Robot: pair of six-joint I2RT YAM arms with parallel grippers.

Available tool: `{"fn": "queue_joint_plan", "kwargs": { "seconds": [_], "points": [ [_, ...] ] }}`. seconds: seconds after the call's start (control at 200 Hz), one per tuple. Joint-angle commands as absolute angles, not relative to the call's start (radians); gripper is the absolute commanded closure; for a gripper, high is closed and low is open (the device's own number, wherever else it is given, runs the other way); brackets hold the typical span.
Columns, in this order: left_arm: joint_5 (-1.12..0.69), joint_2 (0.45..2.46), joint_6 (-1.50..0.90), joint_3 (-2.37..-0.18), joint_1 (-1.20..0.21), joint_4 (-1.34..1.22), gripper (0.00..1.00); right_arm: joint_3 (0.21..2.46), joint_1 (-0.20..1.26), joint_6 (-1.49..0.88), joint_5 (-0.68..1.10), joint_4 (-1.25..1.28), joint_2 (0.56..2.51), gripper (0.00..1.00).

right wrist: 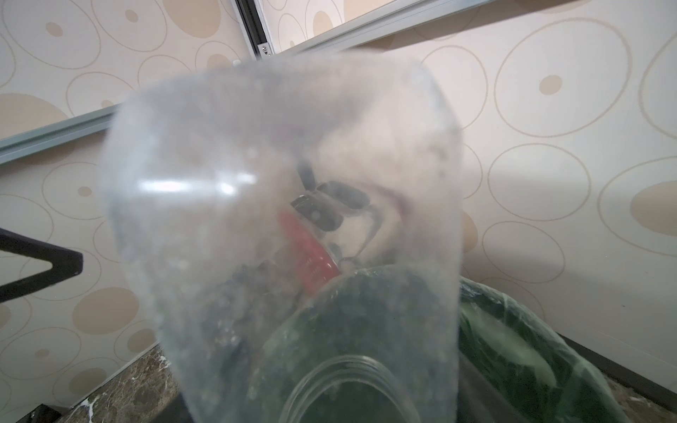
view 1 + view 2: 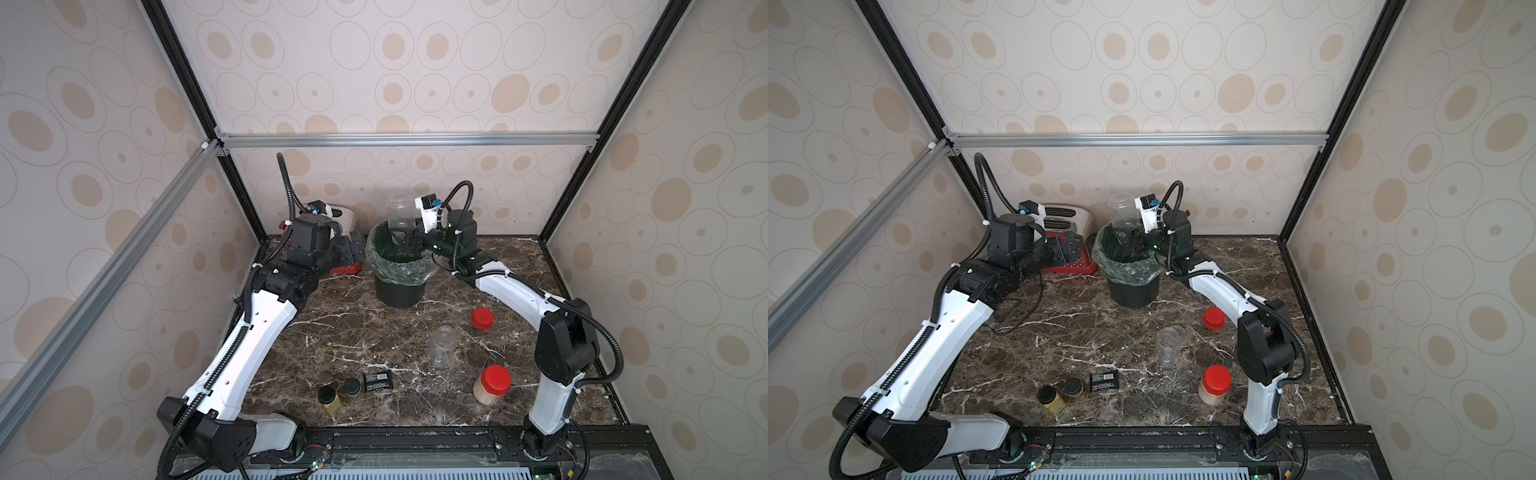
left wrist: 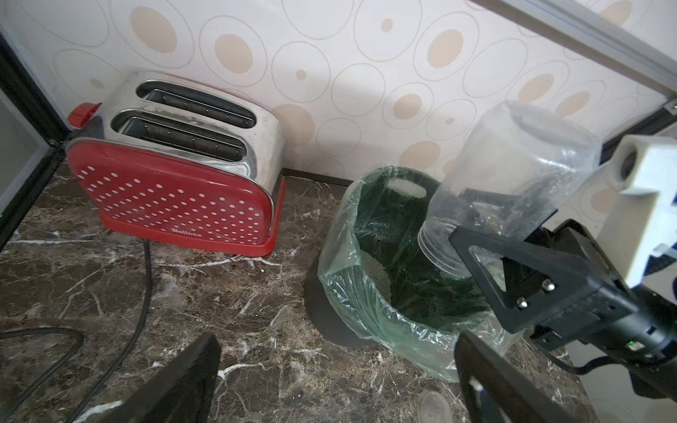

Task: Empty expired oatmeal from jars
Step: Pour the expired oatmeal into the trash bin.

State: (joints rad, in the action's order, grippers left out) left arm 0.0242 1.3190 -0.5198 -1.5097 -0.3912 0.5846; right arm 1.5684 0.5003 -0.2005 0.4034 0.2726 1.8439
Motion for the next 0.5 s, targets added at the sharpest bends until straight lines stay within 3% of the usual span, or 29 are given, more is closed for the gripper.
{"fn": "queue_joint_plan", "kwargs": {
  "seconds": [0.0, 0.325, 0.496],
  "points": [
    [-0.034, 1.28, -0.476, -1.509, -0.396, 0.521, 0.01, 1.626, 0.512, -0.149, 0.408, 0.245, 1.768, 0.89],
    [-0.132, 1.249, -0.466, -1.456, -0.396, 0.466, 0.01, 1.457, 0.512, 0.055, 0.56, 0.47, 1.82, 1.0],
    [-0.195, 1.241, -0.463, -1.449, -0.396, 0.451, 0.01, 1.515, 0.512, 0.158, 0.6, 0.451, 1.819, 1.0]
  ]
}}
